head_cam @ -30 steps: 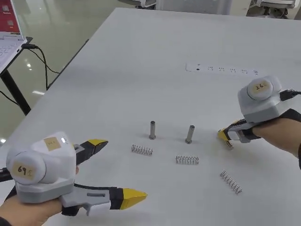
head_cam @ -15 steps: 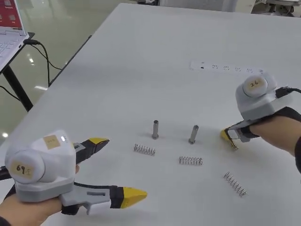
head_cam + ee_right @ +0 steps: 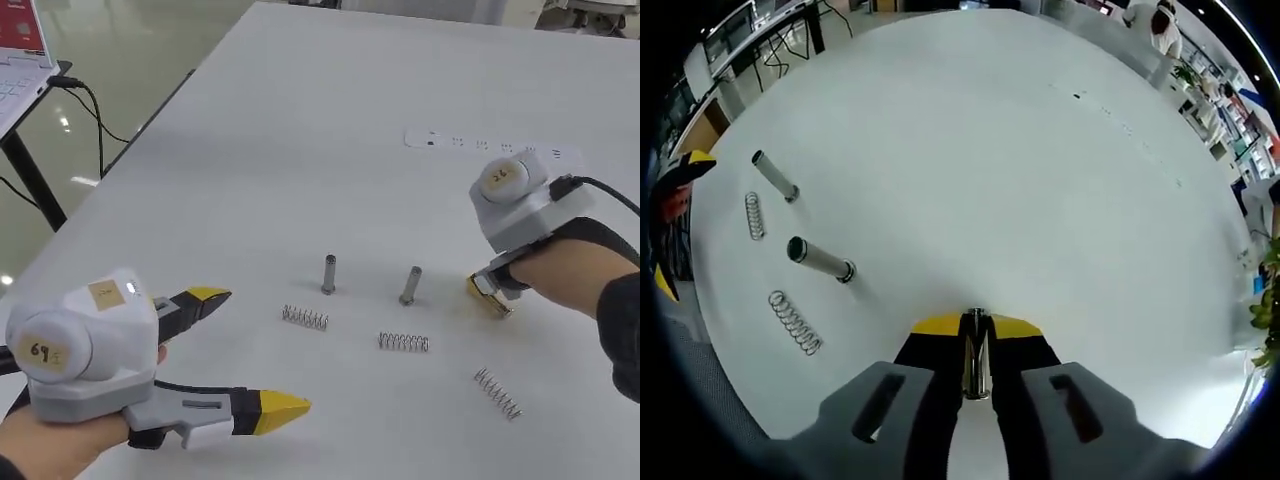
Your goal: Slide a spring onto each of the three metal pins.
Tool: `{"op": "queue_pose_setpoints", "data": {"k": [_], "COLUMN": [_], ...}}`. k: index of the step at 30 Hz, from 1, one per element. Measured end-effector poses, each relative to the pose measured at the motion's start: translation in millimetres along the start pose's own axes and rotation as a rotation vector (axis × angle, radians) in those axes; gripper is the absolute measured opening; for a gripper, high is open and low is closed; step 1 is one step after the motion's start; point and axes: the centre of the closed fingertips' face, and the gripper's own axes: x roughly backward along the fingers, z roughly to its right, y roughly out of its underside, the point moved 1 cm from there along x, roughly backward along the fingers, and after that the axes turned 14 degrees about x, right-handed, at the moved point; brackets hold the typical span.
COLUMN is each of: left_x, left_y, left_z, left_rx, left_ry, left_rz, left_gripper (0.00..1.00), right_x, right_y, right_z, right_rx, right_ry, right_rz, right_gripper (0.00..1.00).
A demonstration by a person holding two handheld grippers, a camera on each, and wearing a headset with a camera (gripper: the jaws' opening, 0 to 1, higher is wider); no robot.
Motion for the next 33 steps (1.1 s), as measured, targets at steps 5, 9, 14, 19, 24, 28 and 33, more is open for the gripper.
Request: {"op": "queue_pose_setpoints", "data": {"k": [5,9,14,19,24,28,33], "left_x": [2.1,3.0,4.1,4.8,3.8,2.4,2.0], "left_y": [-3.7,-5.7,-8.4,-10.9,-13.8,-15.6,-16.3], "left_z": [1.4,1.9,3.6,4.6,8.1,12.1,14.5], "left_rx": [-0.003,-0.005,-0.01,-0.017,-0.028,-0.039,-0.046], "left_ry": [-0.002,-0.004,-0.005,-0.003,0.004,0.012,0.016], "left_rz": [0.009,0.014,0.021,0.025,0.025,0.024,0.022], "left_gripper": [0.89,0.89,0.89,0.89,0.89,0.89,0.89], "right_x": [2.6,13.3,24.3,35.5,43.2,48.1,51.7], "right_y": [0.9,-7.1,-10.7,-6.8,0.9,6.7,11.0], "right_z": [-0.9,1.0,2.5,2.4,4.1,5.4,5.4], "right_rx": [-0.052,-0.045,-0.05,-0.059,-0.081,-0.107,-0.135], "right_ry": [-0.025,-0.011,-0.006,0.002,0.019,0.026,0.028], "right_rz": [0.038,0.085,0.126,0.166,0.211,0.237,0.25], "right_gripper": [0.1,0.1,0.1,0.1,0.1,0.1,0.1]}}
